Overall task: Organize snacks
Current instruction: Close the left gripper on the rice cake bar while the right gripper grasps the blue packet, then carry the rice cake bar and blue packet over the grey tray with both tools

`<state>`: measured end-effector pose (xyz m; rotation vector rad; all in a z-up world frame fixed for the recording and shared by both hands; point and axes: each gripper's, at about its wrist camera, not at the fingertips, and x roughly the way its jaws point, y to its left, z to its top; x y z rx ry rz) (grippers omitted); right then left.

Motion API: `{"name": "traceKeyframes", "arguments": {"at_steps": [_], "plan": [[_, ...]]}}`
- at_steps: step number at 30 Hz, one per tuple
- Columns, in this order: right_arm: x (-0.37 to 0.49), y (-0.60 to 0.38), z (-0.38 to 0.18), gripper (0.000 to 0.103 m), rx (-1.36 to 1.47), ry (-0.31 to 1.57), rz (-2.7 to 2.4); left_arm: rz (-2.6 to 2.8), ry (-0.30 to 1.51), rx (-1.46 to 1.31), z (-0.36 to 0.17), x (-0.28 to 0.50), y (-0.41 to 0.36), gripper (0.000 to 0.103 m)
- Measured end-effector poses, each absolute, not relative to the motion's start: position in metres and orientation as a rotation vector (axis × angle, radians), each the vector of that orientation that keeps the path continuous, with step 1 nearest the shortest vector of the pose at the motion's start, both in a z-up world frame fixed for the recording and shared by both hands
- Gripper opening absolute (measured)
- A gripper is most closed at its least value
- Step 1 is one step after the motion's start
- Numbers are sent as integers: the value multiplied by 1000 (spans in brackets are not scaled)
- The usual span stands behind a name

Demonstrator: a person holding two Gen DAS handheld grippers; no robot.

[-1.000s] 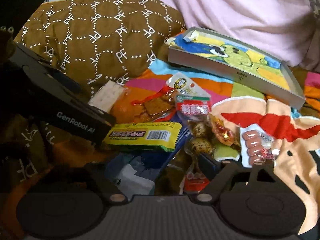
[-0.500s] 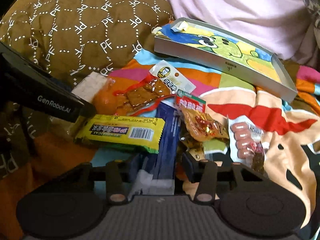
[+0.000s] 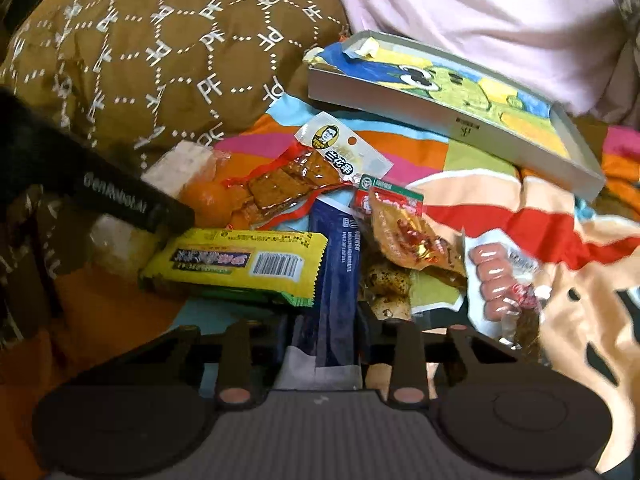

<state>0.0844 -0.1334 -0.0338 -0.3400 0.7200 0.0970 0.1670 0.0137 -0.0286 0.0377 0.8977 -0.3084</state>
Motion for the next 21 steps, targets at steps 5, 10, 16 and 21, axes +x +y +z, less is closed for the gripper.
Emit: {"name": "traceKeyframes", "arguments": {"at_steps": [5, 10, 16, 21], "plan": [[72, -114, -42, 33, -578, 644, 48, -325, 908, -20, -24, 161, 15, 36], [62, -102, -50, 30, -760, 565, 12, -345, 936, -88, -23, 155, 18, 35], [51, -92, -61, 28, -931, 479, -17, -369, 968, -230, -23, 151, 28, 35], [43, -87, -63, 22, -1011, 409, -36, -421, 967, -316, -20, 143, 30, 34]]}}
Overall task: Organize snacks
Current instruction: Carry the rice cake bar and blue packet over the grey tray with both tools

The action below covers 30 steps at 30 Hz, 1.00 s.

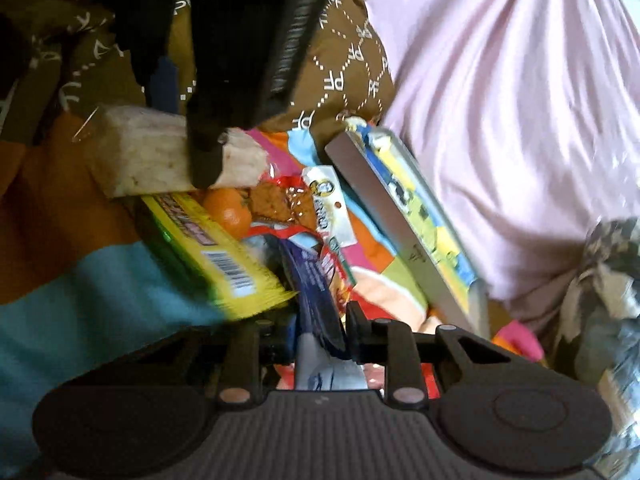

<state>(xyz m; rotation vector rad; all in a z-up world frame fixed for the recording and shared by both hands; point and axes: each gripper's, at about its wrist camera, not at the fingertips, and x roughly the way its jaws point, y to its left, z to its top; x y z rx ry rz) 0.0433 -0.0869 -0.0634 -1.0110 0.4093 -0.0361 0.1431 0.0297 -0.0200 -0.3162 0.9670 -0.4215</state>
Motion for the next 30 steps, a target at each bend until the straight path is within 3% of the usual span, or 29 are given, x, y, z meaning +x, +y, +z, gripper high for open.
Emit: {"name": "traceKeyframes", "arguments": {"at_steps": [17, 30], "plan": [[36, -89, -64, 13, -1027, 374, -23, -480, 910, -321, -10, 126, 23, 34], [26, -88, -47, 10, -997, 195, -62, -451, 823, -351, 5, 122, 25, 34]]}}
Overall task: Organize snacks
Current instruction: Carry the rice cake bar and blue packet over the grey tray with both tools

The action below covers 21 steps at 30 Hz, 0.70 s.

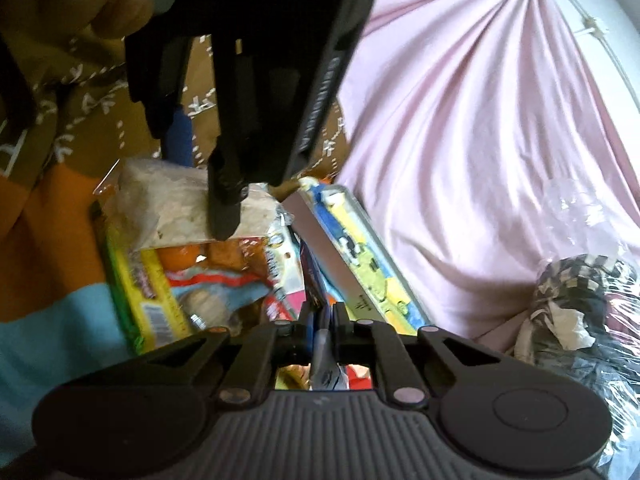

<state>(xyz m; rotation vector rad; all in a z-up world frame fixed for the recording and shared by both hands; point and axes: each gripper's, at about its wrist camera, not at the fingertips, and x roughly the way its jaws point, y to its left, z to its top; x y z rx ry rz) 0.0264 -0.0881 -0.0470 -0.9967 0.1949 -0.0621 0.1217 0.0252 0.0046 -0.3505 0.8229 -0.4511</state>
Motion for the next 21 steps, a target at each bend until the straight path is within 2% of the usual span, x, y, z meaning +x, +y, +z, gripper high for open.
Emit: {"name": "traceKeyframes", "arguments": {"at_steps": [9, 21], "plan": [[79, -118, -21, 10, -953, 81, -115, -395, 729, -330, 38, 157, 5, 34], [191, -185, -6, 11, -868, 7, -240, -374, 607, -370, 73, 284, -58, 35]]}}
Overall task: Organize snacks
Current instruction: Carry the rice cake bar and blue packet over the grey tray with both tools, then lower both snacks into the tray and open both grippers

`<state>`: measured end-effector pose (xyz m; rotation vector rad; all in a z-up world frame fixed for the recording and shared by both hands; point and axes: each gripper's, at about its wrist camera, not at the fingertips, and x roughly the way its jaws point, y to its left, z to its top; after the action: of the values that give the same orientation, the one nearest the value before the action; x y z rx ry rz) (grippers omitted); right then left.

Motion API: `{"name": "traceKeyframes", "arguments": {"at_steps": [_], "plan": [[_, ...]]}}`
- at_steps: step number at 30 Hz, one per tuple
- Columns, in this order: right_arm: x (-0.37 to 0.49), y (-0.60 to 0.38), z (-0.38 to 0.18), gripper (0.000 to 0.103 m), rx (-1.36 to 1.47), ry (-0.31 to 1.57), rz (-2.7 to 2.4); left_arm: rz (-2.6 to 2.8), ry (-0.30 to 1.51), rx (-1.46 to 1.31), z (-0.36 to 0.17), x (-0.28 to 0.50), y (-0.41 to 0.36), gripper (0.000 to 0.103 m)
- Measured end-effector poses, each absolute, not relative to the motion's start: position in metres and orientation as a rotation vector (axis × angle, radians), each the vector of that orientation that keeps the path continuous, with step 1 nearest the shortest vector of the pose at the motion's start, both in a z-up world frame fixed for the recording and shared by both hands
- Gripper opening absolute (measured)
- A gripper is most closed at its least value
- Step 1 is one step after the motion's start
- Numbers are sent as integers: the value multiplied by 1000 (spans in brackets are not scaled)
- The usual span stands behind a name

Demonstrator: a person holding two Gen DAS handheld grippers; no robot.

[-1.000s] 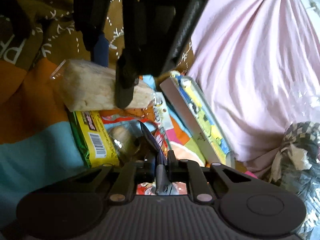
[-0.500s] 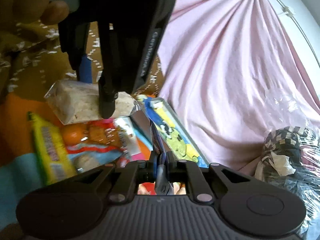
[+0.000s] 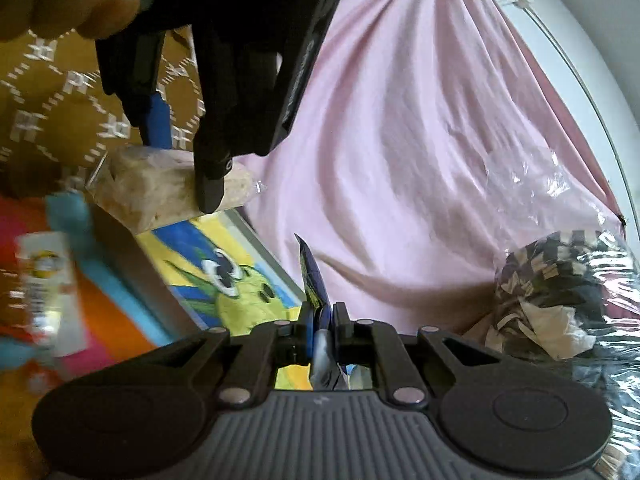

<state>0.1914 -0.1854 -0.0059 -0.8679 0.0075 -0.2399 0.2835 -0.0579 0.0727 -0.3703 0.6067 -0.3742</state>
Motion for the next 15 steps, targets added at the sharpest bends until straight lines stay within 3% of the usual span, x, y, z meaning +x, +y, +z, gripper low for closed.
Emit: {"name": "traceKeyframes", "arguments": {"at_steps": [15], "plan": [[260, -247, -6, 11, -599, 201, -280, -298, 680, -341, 39, 377, -122, 35]]}}
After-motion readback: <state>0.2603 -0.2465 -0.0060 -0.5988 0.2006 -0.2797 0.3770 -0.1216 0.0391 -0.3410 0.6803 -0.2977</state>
